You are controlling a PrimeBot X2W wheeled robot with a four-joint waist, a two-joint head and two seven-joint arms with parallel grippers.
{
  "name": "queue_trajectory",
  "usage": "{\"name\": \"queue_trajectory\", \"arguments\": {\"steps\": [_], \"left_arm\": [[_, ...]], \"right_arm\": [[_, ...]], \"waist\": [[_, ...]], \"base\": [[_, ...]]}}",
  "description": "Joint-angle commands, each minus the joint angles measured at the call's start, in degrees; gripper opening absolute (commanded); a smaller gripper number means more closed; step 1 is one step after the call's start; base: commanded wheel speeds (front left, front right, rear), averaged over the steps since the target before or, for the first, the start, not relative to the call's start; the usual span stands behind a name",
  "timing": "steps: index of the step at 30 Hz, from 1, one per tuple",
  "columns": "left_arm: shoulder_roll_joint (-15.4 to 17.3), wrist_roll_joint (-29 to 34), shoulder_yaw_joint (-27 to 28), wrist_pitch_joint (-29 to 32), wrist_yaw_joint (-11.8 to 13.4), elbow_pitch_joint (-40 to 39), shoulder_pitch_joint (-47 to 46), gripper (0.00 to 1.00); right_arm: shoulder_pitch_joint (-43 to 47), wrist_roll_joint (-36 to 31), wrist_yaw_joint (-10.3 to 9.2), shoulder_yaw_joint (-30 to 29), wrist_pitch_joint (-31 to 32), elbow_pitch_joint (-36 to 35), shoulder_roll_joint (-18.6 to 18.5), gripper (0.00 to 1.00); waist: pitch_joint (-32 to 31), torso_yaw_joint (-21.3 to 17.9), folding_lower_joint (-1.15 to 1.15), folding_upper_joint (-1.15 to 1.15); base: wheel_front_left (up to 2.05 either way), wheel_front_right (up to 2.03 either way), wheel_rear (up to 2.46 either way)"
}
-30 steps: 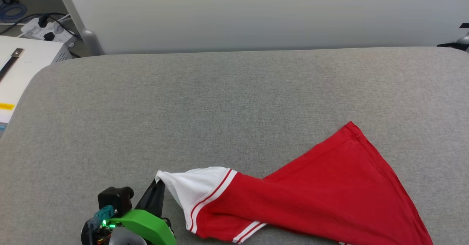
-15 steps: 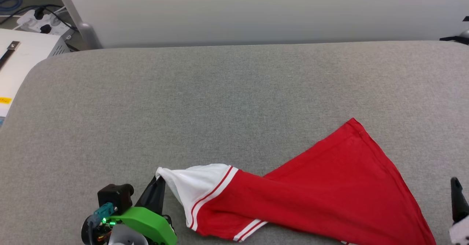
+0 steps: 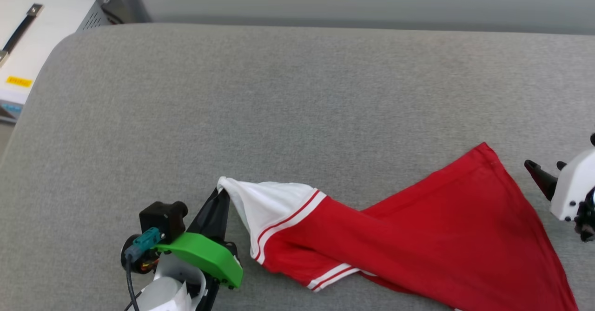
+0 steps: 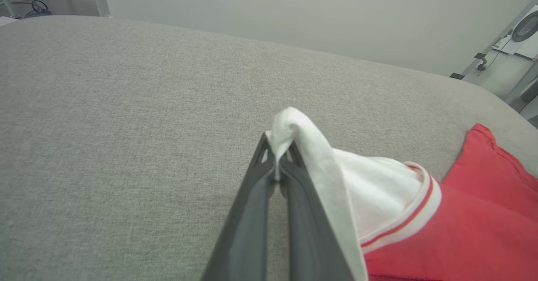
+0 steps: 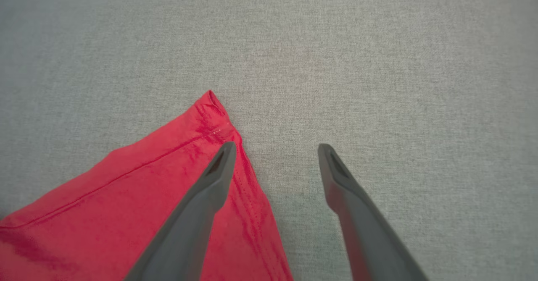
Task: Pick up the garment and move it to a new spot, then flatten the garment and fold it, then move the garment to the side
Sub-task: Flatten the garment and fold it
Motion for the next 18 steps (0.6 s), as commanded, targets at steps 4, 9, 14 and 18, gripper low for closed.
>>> {"name": "queue_trajectory", "arguments": {"steps": [4, 9, 14, 18], "left_arm": [[-1.34, 1.52, -0.61, -1.05, -0.70, -0.19, -2.87, 0.00], [-1.93, 1.99, -0.85, -1.49, -0.93, -0.32, -4.30, 0.00], [-2.62, 2.05, -1.00, -1.92, -1.30, 0.59, -5.08, 0.00], [-2.97, 1.79, -0.85, -2.20, -1.51, 1.42, -4.99, 0.00]], "right_arm": [[-7.00, 2.57, -0.04, 7.67, 8.75, 1.83, -4.40, 1.00], [-10.04, 4.47, -0.04, 11.86, 10.59, 5.80, -4.78, 1.00], [-9.08, 6.93, -0.04, 16.08, 16.97, 11.20, -4.78, 1.00], [-8.10, 8.83, -0.04, 17.07, 19.02, 12.36, -4.28, 0.00]], "waist": [[5.09, 4.21, 0.00, 0.00], [7.59, 5.02, 0.00, 0.00], [8.23, 5.52, 0.00, 0.00], [7.77, 5.53, 0.00, 0.00]], "base": [[0.00, 0.00, 0.00], [0.00, 0.00, 0.00], [0.00, 0.00, 0.00], [0.00, 0.00, 0.00]]}}
